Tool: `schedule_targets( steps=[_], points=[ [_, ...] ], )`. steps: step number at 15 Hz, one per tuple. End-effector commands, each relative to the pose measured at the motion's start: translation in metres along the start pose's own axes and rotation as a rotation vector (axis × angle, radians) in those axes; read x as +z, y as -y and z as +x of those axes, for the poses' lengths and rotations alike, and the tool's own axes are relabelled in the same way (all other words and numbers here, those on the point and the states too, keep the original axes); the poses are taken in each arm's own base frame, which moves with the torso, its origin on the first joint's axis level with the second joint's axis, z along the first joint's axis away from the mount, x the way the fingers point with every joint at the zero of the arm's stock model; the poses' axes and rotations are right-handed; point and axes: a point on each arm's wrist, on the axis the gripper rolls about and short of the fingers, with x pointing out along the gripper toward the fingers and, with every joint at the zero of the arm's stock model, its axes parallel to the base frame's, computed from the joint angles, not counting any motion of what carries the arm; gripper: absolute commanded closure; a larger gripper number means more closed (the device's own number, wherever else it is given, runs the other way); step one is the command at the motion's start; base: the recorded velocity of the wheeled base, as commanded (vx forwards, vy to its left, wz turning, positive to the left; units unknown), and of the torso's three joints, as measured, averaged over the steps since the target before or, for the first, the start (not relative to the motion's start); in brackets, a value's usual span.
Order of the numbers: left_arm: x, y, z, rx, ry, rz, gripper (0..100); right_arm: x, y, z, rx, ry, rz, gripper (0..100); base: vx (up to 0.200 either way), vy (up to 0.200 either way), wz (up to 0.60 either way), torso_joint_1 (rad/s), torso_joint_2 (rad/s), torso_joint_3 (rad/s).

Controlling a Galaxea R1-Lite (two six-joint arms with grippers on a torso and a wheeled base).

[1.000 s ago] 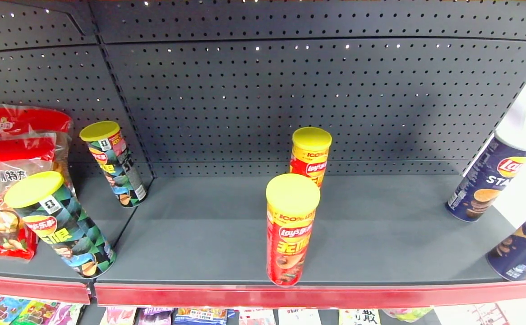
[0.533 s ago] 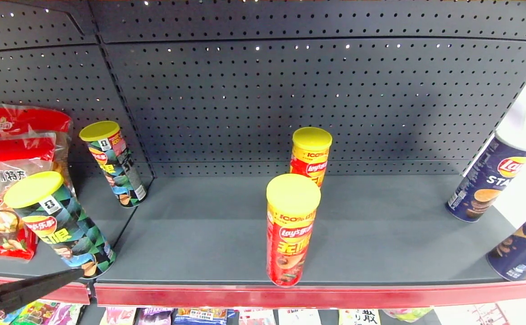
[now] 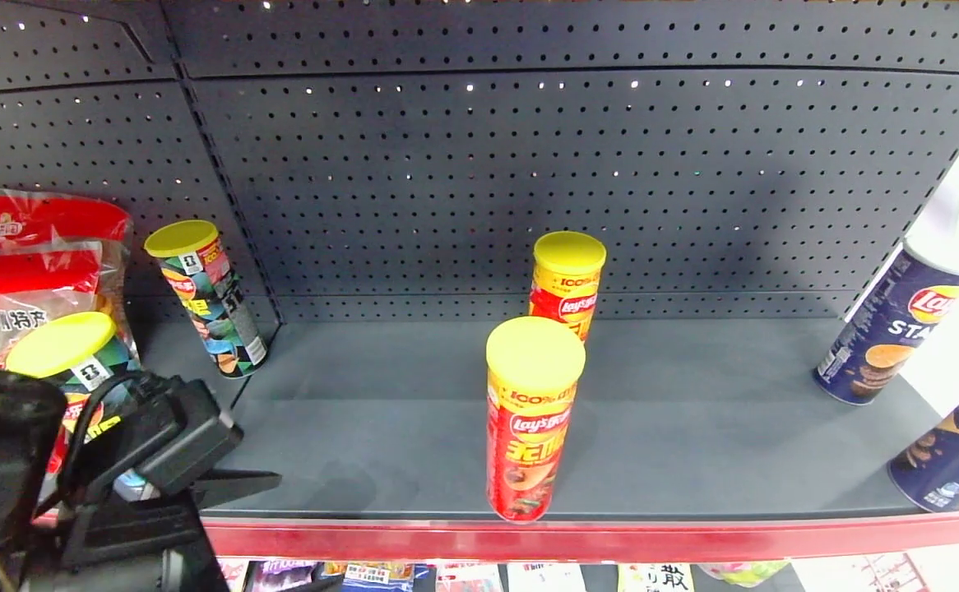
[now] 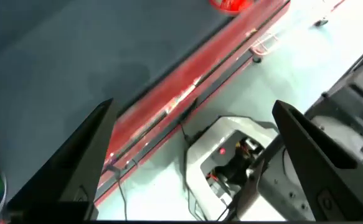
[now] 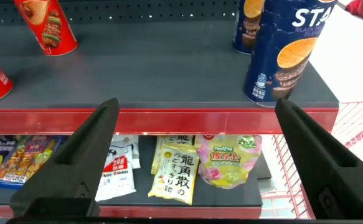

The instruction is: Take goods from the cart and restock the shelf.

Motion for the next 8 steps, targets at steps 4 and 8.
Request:
schedule_targets(
  steps=[4, 8],
  points=[
    [0.026, 0.001, 0.052, -0.07, -0.11, 0.013, 0, 0.0, 0.0, 0.0, 0.0, 0.0, 0.0, 0, 0.0, 0.0, 0.0, 0.0, 0.0, 0.0],
    [0.026, 0.004, 0.071, -0.086, -0.162, 0.017, 0, 0.0, 0.0, 0.0, 0.0, 0.0, 0.0, 0, 0.0, 0.0, 0.0, 0.0, 0.0, 0.0]
  ],
)
